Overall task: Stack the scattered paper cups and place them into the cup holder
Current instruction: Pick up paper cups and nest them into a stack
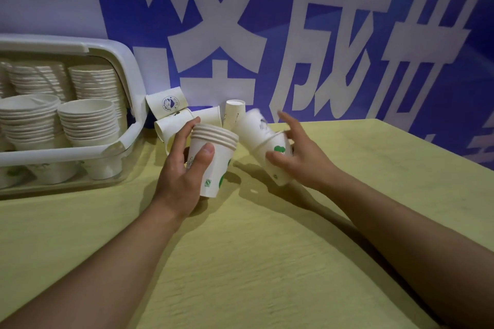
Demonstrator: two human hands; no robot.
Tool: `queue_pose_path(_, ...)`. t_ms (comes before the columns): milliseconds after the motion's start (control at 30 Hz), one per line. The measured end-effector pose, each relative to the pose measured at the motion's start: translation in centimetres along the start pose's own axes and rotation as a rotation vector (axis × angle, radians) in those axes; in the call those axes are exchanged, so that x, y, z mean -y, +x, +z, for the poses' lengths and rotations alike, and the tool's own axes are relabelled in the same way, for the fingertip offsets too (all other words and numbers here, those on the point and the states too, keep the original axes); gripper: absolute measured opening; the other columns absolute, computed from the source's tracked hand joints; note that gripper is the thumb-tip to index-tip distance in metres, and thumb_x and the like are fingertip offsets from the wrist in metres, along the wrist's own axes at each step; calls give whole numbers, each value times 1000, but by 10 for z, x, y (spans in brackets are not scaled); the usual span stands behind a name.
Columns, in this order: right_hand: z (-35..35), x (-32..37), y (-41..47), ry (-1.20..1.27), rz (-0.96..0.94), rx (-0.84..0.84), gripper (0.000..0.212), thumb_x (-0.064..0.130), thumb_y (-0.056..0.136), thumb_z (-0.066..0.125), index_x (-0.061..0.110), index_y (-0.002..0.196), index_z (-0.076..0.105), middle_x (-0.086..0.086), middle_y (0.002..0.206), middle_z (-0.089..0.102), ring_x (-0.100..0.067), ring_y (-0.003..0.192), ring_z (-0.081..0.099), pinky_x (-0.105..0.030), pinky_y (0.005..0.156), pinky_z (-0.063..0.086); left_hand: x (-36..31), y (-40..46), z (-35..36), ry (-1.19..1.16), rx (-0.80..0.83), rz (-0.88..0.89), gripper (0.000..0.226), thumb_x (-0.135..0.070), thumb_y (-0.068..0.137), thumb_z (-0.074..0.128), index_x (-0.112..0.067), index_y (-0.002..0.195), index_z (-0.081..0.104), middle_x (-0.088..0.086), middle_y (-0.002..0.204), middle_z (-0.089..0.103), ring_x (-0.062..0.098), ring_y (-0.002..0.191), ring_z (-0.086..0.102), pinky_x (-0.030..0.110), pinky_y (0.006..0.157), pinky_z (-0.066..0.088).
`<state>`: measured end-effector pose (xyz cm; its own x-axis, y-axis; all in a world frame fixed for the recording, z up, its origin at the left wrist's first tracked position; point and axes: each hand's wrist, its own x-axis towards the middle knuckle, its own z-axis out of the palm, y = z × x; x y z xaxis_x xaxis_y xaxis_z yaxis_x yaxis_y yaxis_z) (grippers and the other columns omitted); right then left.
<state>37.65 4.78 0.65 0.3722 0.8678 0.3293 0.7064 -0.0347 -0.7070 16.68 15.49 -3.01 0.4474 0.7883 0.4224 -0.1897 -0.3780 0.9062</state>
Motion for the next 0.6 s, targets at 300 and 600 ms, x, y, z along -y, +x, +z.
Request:
queue_pose_path(300,13,-2,-6,207,-217,-192,117,26,76,85,57,146,-3,16,148,25,-16,134,40,-32,106,44,-2,-3,3,-6,44,12,57,-64,72,59,-65,127,46,-5,124,63,20,99,67,37,72,56)
queue_pose_path(600,20,-12,-4,103,-109,-18,64,29,85,76,43,138,43,12,145,36,-11,126,43,-37,102,52,-2,-4,2,17,58,29,53,-65,72,58,-67,124,46,-6,122,63,14,95,68,34,73,57)
